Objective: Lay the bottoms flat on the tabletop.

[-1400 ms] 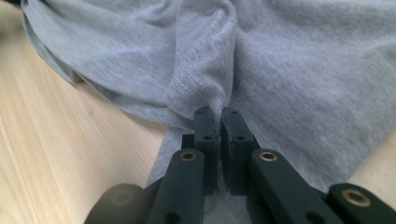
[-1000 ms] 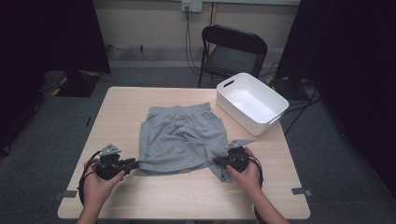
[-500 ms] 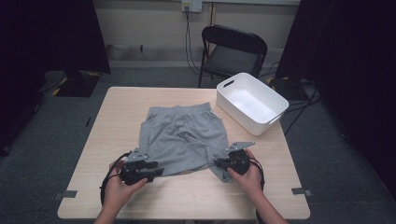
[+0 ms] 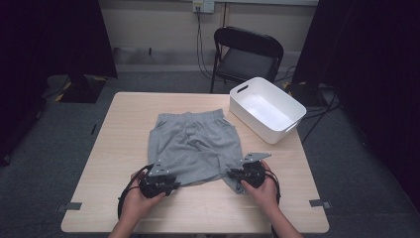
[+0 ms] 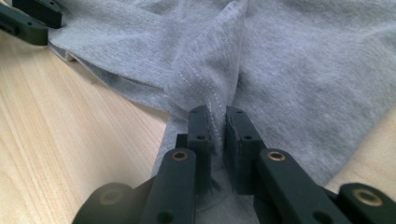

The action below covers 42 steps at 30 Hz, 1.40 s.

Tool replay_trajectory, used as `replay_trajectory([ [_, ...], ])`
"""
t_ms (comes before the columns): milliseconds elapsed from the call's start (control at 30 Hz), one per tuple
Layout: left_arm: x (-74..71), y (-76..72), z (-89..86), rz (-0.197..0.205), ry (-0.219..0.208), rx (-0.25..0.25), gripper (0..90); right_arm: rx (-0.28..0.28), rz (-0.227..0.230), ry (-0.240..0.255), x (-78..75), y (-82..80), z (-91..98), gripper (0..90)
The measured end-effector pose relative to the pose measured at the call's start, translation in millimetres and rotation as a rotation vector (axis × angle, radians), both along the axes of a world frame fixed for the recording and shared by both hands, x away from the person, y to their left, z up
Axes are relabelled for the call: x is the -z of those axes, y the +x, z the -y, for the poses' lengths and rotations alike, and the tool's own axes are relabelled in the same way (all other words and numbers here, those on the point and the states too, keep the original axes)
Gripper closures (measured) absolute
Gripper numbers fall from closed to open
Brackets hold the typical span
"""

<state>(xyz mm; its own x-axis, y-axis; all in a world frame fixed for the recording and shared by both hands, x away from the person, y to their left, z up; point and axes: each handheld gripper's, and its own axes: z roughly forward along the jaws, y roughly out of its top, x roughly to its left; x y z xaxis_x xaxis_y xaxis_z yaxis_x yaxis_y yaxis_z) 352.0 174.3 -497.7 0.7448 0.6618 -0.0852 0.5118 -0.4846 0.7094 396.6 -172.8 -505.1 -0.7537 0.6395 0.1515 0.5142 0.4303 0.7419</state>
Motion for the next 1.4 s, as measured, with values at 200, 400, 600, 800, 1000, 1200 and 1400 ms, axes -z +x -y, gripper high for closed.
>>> replay_trajectory([
  [200,-3.0,-3.2,0.9,-0.041,0.016,-0.012,86.3,-0.003,0.004,-0.018,-2.7,-2.2,-0.6,71.8],
  [400,-7.0,-4.7,-5.2,-0.134,0.001,-0.03,87.5,0.008,0.026,0.023,-14.8,-5.8,10.1,62.3],
  [600,-9.3,-7.1,-16.3,-0.148,-0.002,-0.032,87.6,0.045,0.024,-0.007,-15.9,-10.5,30.7,60.6],
  [800,-10.7,-11.4,-24.2,-0.135,-0.025,-0.026,87.6,0.031,0.001,-0.01,-7.1,-16.1,38.1,61.6],
  [1000,-6.9,-12.9,-33.2,-0.143,-0.033,-0.034,87.5,0.016,0.013,-0.058,-3.5,-18.6,30.8,61.9],
  [1200,-8.0,-14.1,-39.9,-0.148,-0.01,-0.04,87.6,0.02,0.036,-0.097,-4.6,-20.3,30.4,74.3],
  [1400,-10.6,-17.2,-50.9,-0.166,0.011,-0.043,87.6,0.024,0.02,-0.104,-7.1,-20.6,36.9,86.4],
])
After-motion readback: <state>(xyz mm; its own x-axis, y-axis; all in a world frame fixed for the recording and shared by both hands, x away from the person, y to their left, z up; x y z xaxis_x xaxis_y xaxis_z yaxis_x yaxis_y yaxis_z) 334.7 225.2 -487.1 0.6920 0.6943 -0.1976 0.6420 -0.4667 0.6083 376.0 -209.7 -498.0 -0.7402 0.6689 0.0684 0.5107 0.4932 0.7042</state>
